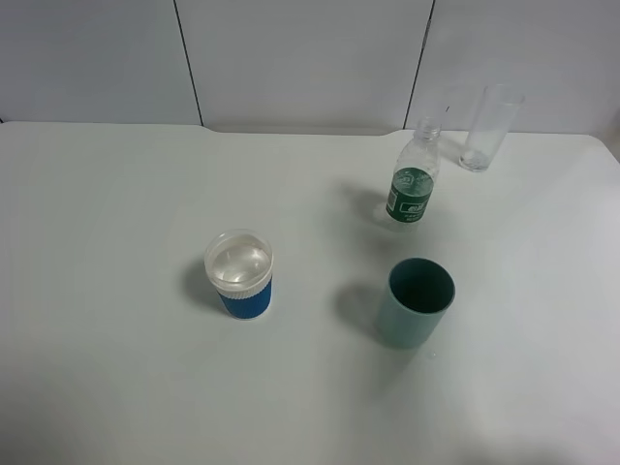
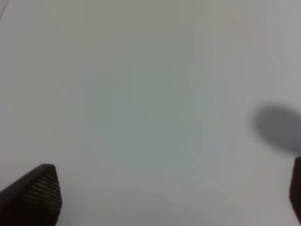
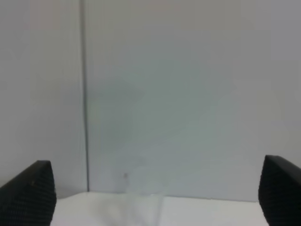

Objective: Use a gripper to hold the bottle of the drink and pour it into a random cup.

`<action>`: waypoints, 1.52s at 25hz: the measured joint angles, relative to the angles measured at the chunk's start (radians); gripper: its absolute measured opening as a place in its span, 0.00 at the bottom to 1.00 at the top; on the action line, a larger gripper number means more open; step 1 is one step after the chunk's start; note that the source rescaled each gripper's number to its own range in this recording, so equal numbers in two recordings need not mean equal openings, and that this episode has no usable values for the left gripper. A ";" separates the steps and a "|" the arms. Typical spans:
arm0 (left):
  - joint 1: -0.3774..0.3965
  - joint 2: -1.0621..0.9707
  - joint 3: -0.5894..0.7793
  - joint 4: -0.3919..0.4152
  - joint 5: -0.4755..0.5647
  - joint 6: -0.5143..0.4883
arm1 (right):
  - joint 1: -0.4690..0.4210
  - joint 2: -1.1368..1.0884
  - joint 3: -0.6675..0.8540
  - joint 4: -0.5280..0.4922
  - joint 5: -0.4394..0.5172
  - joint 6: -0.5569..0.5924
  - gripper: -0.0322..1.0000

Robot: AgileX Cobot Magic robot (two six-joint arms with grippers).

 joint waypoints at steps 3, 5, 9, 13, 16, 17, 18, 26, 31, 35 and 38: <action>0.000 0.000 0.000 0.000 0.000 0.000 | -0.001 -0.107 0.000 0.004 0.069 0.000 0.95; 0.000 0.000 0.000 0.000 0.000 0.000 | -0.001 -0.174 0.000 0.006 0.121 0.000 0.95; 0.000 0.000 0.000 0.000 0.000 0.000 | -0.001 -0.307 0.000 0.007 0.241 0.000 0.95; 0.000 0.000 0.000 0.000 0.000 0.000 | -0.001 -0.421 0.000 0.025 0.363 0.000 0.95; 0.000 0.000 0.000 0.000 0.000 0.000 | -0.003 -0.492 0.000 0.043 0.437 -0.017 0.95; 0.000 0.000 0.000 0.000 0.000 0.000 | -0.003 -0.513 0.000 0.046 0.456 -0.029 0.95; 0.000 0.000 0.000 0.000 0.000 0.000 | -0.003 -0.532 0.000 0.049 0.479 -0.047 0.95; 0.000 0.000 0.000 0.000 0.000 0.000 | -0.003 -0.628 0.000 0.081 0.683 -0.155 0.95; 0.000 0.000 0.000 0.000 0.000 0.000 | -0.003 -0.649 0.000 0.102 0.838 -0.225 0.95; 0.000 0.000 0.000 0.000 0.000 0.000 | -0.003 -0.650 0.000 0.114 0.919 -0.294 0.95; 0.000 0.000 0.000 0.000 0.000 0.000 | -0.003 -0.651 0.000 0.117 0.950 -0.317 0.95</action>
